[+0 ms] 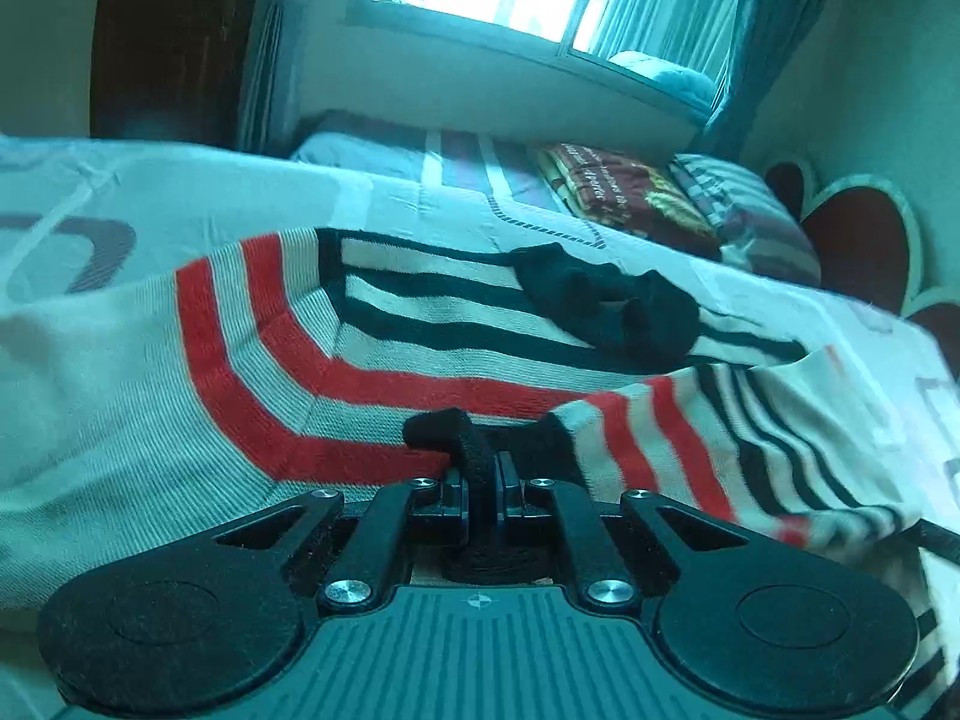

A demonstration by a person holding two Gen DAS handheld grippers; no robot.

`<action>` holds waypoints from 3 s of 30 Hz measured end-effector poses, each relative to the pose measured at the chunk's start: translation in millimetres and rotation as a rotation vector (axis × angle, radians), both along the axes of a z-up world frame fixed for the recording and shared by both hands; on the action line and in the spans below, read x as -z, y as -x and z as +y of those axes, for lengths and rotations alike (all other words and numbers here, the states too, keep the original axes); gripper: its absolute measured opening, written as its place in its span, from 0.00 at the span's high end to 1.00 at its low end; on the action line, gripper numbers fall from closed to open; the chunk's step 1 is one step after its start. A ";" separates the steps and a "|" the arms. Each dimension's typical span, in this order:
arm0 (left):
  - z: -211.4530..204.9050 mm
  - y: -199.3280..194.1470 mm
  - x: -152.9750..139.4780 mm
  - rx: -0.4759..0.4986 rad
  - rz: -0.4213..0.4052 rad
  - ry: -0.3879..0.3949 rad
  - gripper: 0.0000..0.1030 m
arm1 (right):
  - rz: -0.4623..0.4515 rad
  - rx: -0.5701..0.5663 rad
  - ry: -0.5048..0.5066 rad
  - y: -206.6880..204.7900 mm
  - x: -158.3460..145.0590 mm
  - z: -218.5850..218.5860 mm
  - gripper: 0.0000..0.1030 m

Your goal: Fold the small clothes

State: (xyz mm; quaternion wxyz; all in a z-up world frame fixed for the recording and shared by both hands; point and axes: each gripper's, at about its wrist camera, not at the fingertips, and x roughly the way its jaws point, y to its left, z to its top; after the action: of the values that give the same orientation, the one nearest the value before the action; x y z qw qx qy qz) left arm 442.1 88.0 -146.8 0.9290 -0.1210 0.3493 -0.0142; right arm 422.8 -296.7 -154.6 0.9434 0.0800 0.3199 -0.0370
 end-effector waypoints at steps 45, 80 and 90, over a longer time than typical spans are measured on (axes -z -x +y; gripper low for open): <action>-94.9 25.9 -29.8 0.022 -0.138 -0.240 0.56 | -0.066 -0.475 0.001 -52.5 -38.4 -25.1 0.81; 288.5 211.6 23.6 -0.821 -0.129 0.358 0.43 | -0.010 -0.289 0.042 7.8 -64.7 91.7 0.67; 350.4 182.7 56.4 -0.810 -0.132 0.549 0.93 | 0.058 -0.108 -0.097 13.7 -65.9 113.5 0.66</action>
State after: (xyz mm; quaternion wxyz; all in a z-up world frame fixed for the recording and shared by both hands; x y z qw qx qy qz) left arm 259.4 438.3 -203.2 0.8140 -0.4860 0.1980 0.2489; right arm 409.1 -183.2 -88.7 0.9292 0.1072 0.3526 0.0273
